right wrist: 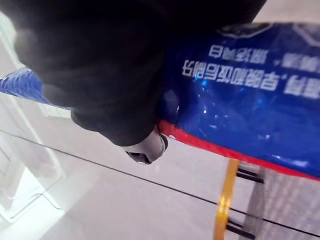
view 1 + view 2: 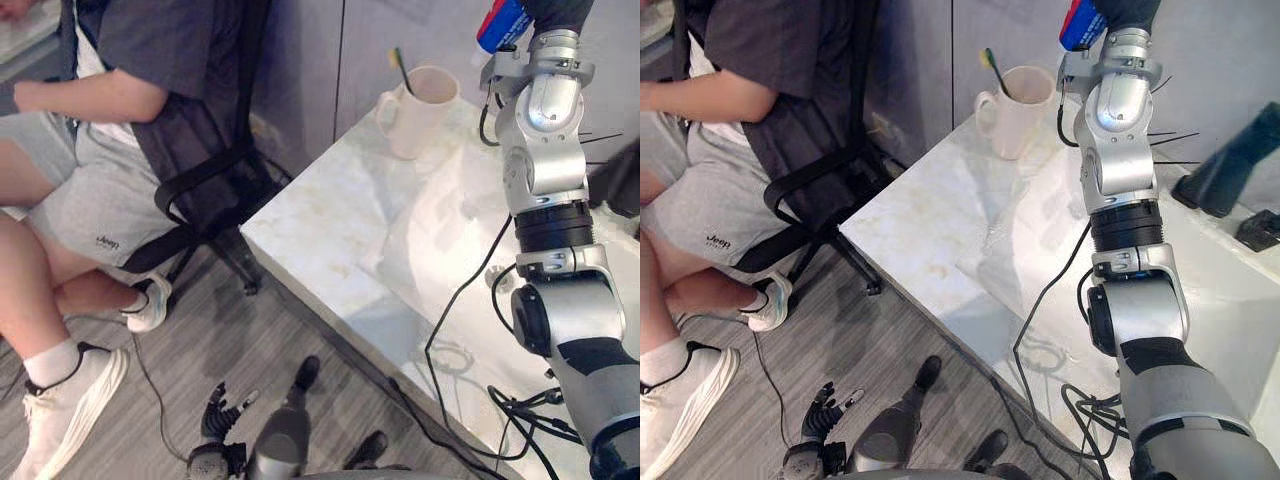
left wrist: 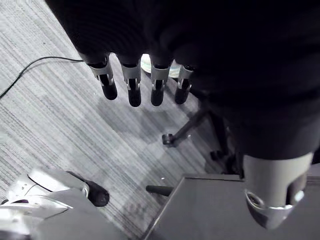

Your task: Organize washtable

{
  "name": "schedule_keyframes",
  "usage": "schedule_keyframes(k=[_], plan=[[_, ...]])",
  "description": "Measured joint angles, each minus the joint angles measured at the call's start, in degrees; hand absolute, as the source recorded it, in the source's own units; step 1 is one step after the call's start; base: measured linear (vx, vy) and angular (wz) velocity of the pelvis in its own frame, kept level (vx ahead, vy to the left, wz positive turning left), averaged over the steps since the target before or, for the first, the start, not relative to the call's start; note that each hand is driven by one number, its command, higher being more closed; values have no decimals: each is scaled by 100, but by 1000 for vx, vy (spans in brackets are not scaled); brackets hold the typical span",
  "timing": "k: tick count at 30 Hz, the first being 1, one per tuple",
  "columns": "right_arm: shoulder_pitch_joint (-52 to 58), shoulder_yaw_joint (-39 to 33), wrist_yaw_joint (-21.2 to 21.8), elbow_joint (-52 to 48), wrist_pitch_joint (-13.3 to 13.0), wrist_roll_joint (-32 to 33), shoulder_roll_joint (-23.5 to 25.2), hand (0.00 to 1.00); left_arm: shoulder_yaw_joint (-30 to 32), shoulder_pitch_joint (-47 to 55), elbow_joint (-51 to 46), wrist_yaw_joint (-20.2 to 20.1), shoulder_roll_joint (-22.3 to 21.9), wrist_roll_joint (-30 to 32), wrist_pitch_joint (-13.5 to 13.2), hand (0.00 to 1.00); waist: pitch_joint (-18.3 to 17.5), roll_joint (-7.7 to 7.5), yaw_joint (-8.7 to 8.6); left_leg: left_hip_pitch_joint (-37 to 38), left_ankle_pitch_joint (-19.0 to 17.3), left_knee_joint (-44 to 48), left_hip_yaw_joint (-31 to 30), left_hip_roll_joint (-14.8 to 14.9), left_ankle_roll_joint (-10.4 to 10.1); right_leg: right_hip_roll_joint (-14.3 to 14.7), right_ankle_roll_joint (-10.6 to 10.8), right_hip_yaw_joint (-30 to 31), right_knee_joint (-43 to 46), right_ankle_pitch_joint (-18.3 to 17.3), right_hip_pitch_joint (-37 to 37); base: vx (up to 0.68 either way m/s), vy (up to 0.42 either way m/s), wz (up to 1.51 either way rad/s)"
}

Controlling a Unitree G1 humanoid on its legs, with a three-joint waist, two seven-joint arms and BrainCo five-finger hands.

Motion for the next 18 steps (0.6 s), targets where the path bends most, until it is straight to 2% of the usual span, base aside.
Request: schedule_keyframes(k=[6, 7, 18], plan=[[-209, -1, -194, 209, 27, -3, 33, 100, -188, -92, 6, 3, 139, -2, -15, 0, 200, 21, -15, -60, 11, 0, -108, -11, -14, 18, -2, -135, 1, -30, -7, -8, 16, 10], [-209, -1, -201, 210, 27, -4, 33, 0, -221, -95, -1, 5, 154, -3, -20, 0, 223, 21, -11, -80, 13, 0, -155, -19, -17, 24, 1, -154, 3, -48, -10, 6, 10, 18], [-188, 169, -204, 395, 151, -224, 34, 0, -249, -106, -22, 44, 158, -48, -56, 0, 282, 33, -12, -180, 23, 3, -231, -14, -34, 53, -10, -257, 20, -124, -71, 6, 10, 5]])
